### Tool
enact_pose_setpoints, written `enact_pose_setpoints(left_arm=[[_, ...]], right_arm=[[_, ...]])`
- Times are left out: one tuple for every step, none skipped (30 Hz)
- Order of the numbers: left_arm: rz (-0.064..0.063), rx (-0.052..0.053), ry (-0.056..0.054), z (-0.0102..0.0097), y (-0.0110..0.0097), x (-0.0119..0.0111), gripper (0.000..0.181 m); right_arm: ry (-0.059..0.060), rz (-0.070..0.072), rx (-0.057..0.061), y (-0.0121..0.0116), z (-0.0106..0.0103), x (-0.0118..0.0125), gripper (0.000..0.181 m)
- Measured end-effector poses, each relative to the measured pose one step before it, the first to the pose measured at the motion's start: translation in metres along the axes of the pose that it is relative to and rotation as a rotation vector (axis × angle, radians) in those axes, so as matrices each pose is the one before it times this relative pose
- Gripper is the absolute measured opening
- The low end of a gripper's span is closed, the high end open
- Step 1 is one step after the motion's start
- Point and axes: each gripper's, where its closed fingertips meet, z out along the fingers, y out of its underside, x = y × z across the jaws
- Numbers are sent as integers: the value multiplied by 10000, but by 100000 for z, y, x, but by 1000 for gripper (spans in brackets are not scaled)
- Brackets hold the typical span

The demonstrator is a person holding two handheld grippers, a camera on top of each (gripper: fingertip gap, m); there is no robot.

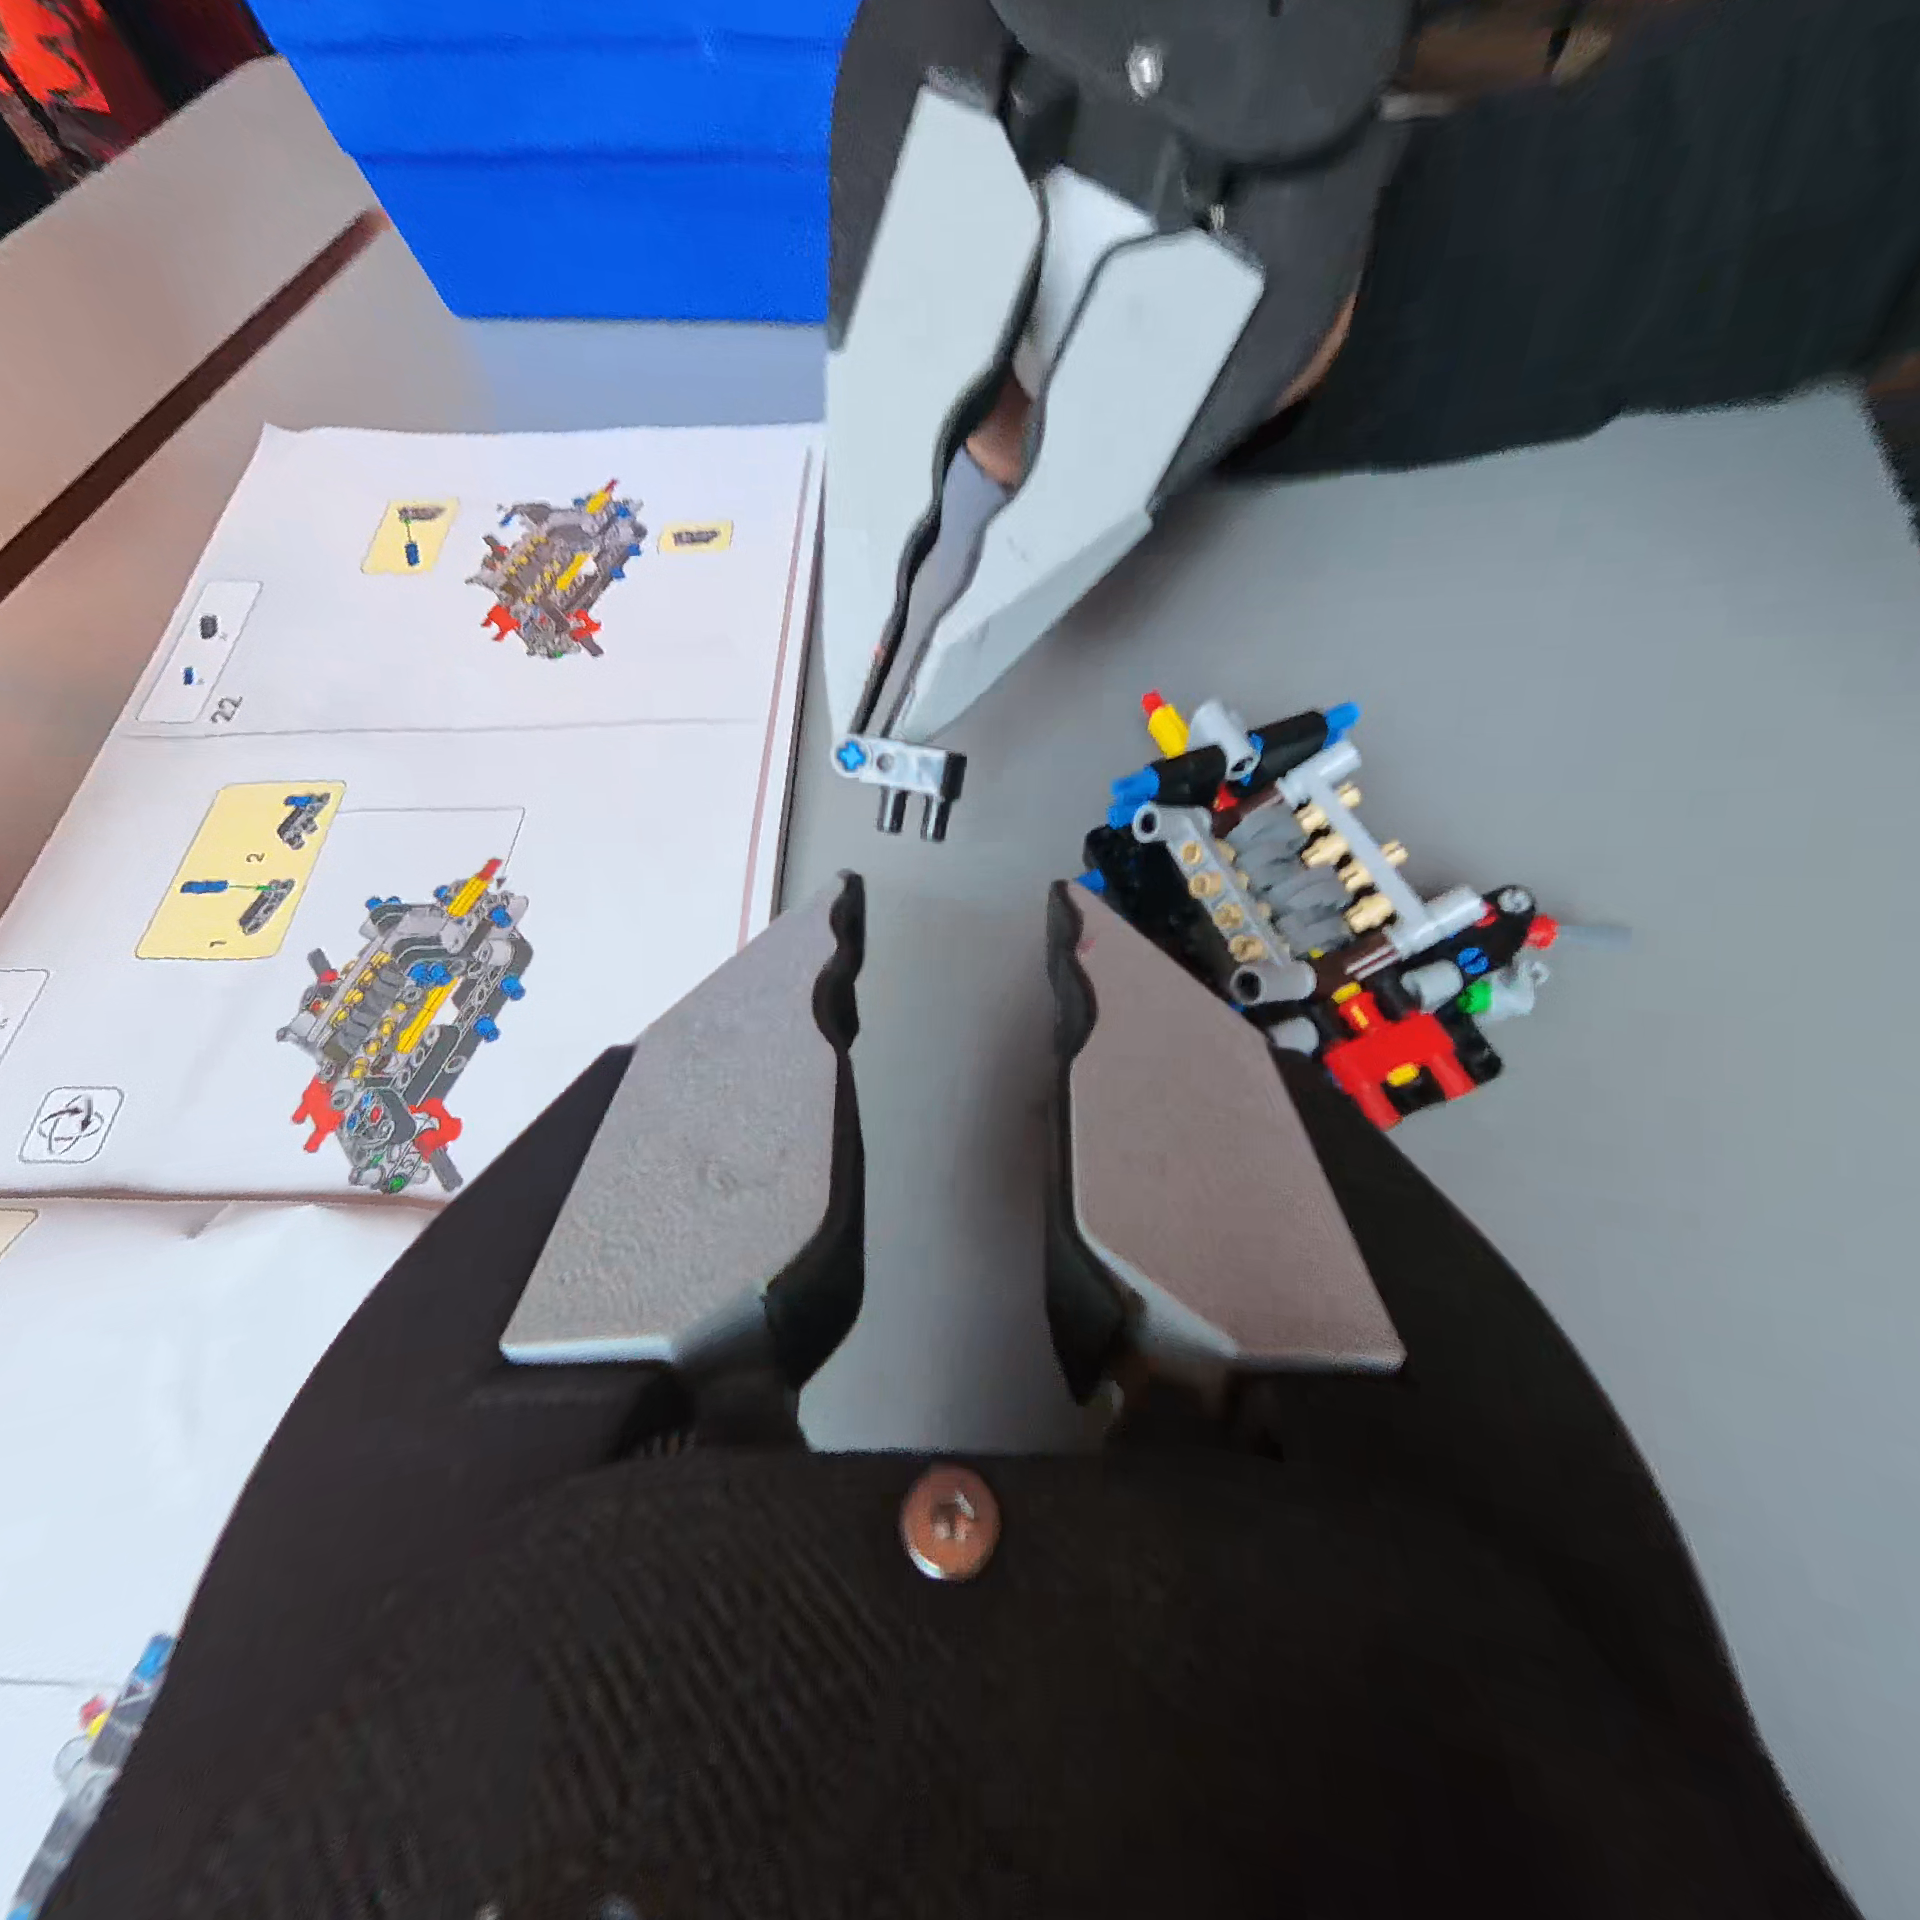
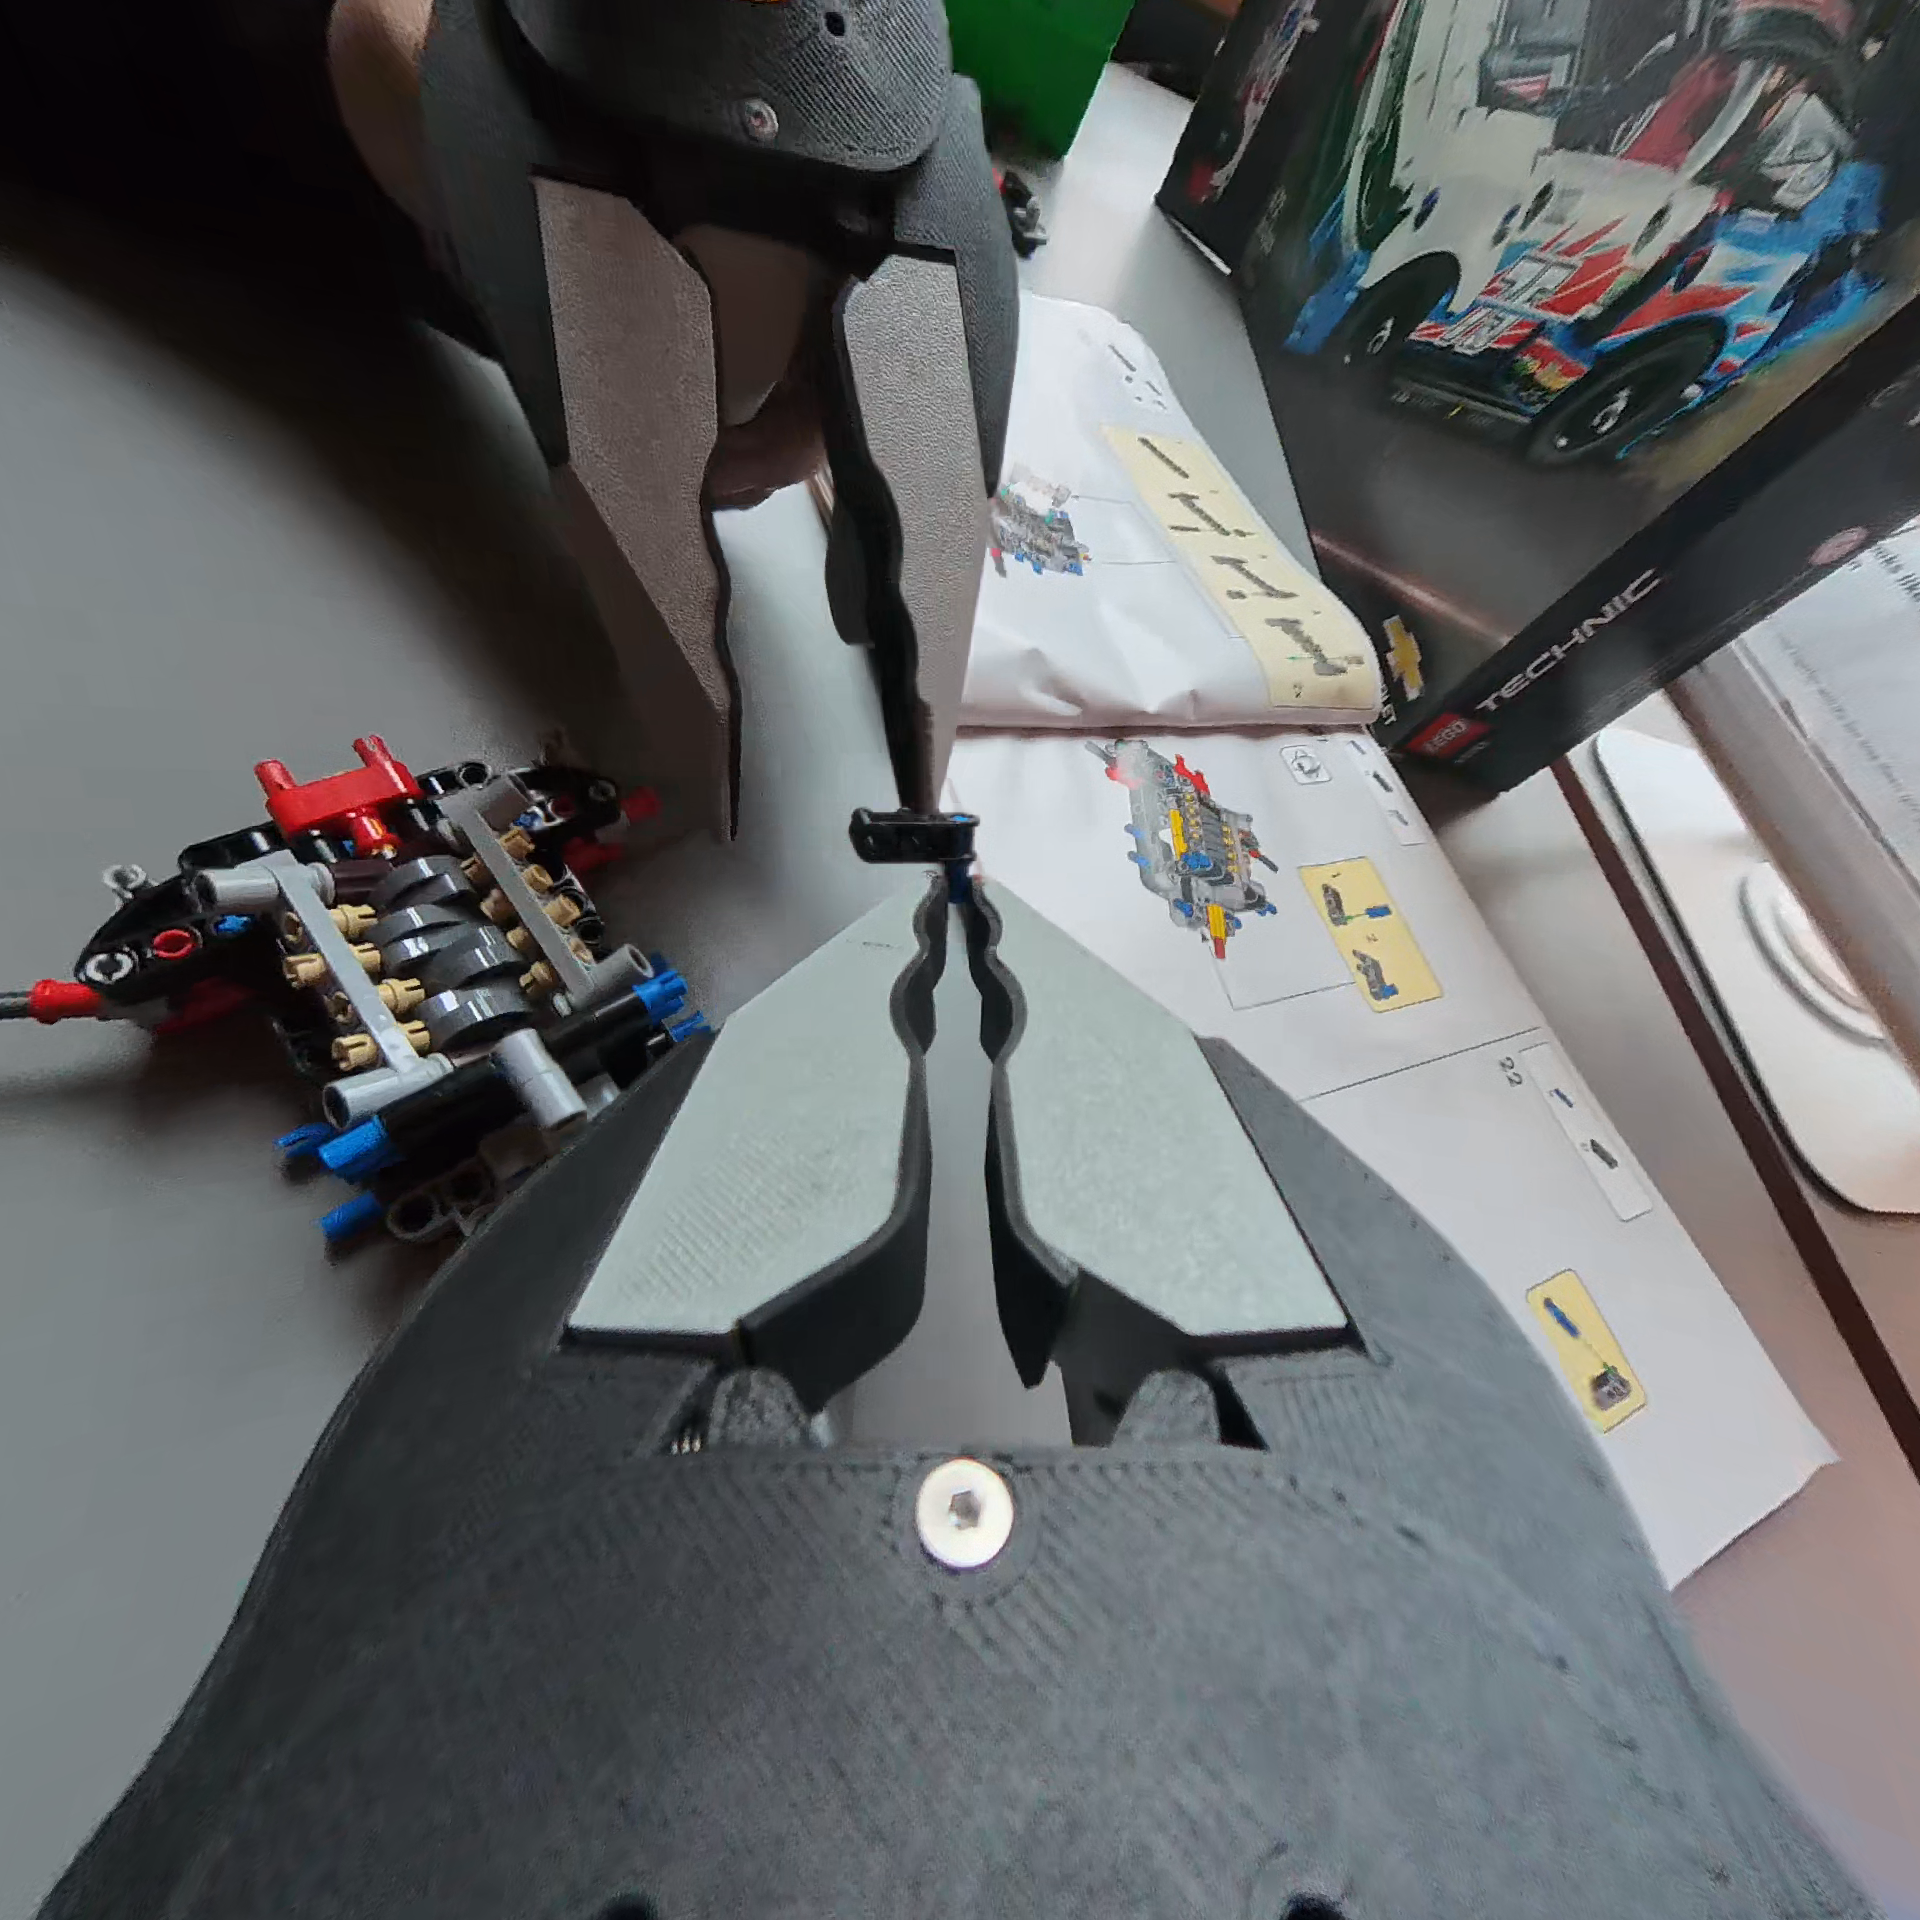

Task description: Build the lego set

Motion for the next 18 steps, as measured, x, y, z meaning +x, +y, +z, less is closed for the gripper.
enact_pose_setpoints(left_arm=[[-113, 313, 145, -137, -522, 206, 33], [-84, 294, 116, -105, -507, 213, 32], [-65, 211, 75, -102, -383, 154, 33], [-53, 115, 41, -87, -213, 60, 32], [-61, 47, 29, -81, -90, -2, 31], [-63, 41, 29, -72, -34, -6, 29], [-78, 75, 56, -78, -81, 30, 28], [-114, 109, 81, -65, -127, 65, 28], [-154, 90, 82, -55, -118, 32, 27], [-176, 97, 85, -50, -115, 14, 26], [-170, 97, 7, -54, -77, -132, 22], [-172, 74, -50, -57, -2, -230, 15], [-136, 31, 37, -27, 75, -97, 12], [-129, -16, 57, 11, 112, -49, 12], [-114, -60, 23, 56, 145, -70, 12], [-81, -83, -3, 81, 179, -71, 12], [-34, -61, -22, 71, 137, -60, 12], [12, 2, -28, 46, 34, -43, 12]], right_arm=[[200, -251, 102, -419, 2, -41, 0], [231, -271, 115, -472, 25, 32, 0], [226, -303, 94, -445, 33, 38, 0], [192, -296, 65, -372, 58, 13, 0], [116, -244, 40, -280, 62, -91, 0], [100, -178, -24, -133, 92, -87, 0], [149, -168, -95, 15, 80, -4, 0], [193, -230, -65, -5, 35, 47, 0], [205, -273, -18, -113, -41, 75, 0], [193, -278, -33, -120, -56, 65, 1], [165, -243, -18, -151, -44, 42, 1], [107, -187, -8, -123, 13, -37, 1], [90, -126, -32, -13, 59, -39, 1], [44, -65, -55, 112, 104, -59, 1], [-22, 16, -36, 146, 96, -80, 1], [-83, 81, -17, 157, 91, -103, 1], [-94, 118, -9, 147, 61, -80, 1], [-51, 111, 19, 66, 18, -28, 0]])
